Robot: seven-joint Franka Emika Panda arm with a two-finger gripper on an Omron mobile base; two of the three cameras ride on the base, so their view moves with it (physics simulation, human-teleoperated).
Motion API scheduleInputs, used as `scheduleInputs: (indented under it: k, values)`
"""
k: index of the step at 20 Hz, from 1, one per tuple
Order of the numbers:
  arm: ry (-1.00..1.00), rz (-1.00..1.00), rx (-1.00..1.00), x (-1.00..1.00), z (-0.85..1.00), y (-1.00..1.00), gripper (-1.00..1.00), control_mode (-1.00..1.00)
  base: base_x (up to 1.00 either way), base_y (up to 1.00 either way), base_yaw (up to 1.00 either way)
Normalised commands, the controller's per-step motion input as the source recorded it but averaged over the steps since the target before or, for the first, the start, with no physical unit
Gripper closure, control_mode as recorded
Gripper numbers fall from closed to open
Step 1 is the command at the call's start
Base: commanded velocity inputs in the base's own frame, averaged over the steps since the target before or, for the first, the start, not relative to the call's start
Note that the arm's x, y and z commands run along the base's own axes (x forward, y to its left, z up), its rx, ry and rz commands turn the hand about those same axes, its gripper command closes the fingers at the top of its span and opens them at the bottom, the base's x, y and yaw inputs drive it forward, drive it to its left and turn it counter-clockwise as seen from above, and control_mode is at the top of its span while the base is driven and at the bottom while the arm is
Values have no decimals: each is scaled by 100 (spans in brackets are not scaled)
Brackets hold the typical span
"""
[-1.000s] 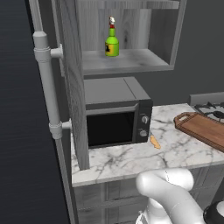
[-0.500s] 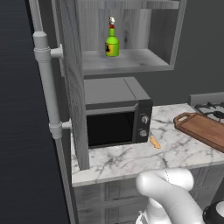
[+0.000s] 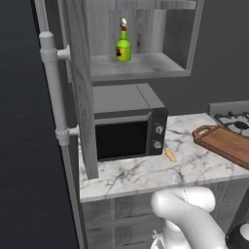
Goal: Move the cutting board and knife to the sink. Then move spray from the cabinet to the counter.
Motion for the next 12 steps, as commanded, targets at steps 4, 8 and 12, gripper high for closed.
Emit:
scheduleInputs:
  k: [4,8,12]
  values:
    - [0,0,0,0,0,0,100,100,-54,0,-1]
    - [0,0,0,0,0,0,100,100,-58,-3,-5]
    - [0,0,0,0,0,0,100,100,-36,0,-36]
